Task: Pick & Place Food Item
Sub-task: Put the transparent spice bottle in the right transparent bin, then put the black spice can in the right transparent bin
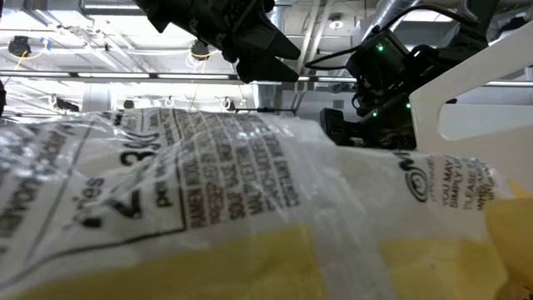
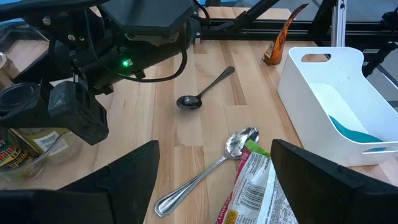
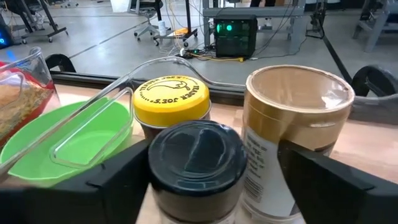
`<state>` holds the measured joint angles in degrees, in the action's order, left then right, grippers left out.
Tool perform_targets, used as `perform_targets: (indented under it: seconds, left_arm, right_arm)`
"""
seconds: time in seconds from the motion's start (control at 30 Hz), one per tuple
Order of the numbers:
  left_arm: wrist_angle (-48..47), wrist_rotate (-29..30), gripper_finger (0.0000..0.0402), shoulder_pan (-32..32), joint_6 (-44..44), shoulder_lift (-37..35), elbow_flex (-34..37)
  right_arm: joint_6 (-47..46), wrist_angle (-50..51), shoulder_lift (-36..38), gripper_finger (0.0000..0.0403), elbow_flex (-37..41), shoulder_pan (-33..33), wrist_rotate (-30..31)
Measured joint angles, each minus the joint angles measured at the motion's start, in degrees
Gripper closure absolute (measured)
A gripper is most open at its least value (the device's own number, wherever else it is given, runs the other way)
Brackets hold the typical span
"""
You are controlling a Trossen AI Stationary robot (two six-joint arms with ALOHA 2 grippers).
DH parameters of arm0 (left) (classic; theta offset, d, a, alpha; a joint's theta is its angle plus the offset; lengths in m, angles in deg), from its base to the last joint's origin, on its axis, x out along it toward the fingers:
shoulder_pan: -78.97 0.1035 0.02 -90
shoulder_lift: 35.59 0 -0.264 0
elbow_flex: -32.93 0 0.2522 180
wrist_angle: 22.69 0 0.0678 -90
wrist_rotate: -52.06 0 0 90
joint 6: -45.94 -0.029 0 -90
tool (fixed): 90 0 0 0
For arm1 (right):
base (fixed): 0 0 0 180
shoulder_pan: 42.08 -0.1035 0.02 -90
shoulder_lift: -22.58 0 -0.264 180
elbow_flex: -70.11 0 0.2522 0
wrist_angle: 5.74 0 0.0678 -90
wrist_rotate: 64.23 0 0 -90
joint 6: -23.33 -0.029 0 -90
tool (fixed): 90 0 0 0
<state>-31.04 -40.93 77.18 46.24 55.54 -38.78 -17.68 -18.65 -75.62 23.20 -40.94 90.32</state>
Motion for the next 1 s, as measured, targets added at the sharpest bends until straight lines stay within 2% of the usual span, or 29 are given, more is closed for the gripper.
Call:
perform_targets:
  seconds: [0.23, 0.4, 0.67, 0.83, 1.0]
  left_arm:
    - [0.0, 0.0, 0.0100, 0.0, 0.0, 0.0, 0.0]
    - [0.0, 0.0, 0.0100, 0.0, 0.0, 0.0, 0.0]
    - [0.0, 0.0, 0.0100, 0.0, 0.0, 0.0, 0.0]
    - [0.0, 0.0, 0.0100, 0.0, 0.0, 0.0, 0.0]
    - [0.0, 0.0, 0.0100, 0.0, 0.0, 0.0, 0.0]
  right_arm:
    - [8.3, -4.2, -0.1, 0.0023, 0.0, -1.1, -0.3]
    - [14.3, -8.3, -0.1, 0.0017, 0.0, -2.2, -0.3]
    - [14.7, -9.2, 0.5, 0.0017, 0.0, -2.2, -0.2]
    - [19.2, -9.3, 4.4, 0.0017, 0.0, -2.6, -0.2]
    - [25.4, -9.3, 11.4, 0.0017, 0.0, -4.3, -0.2]
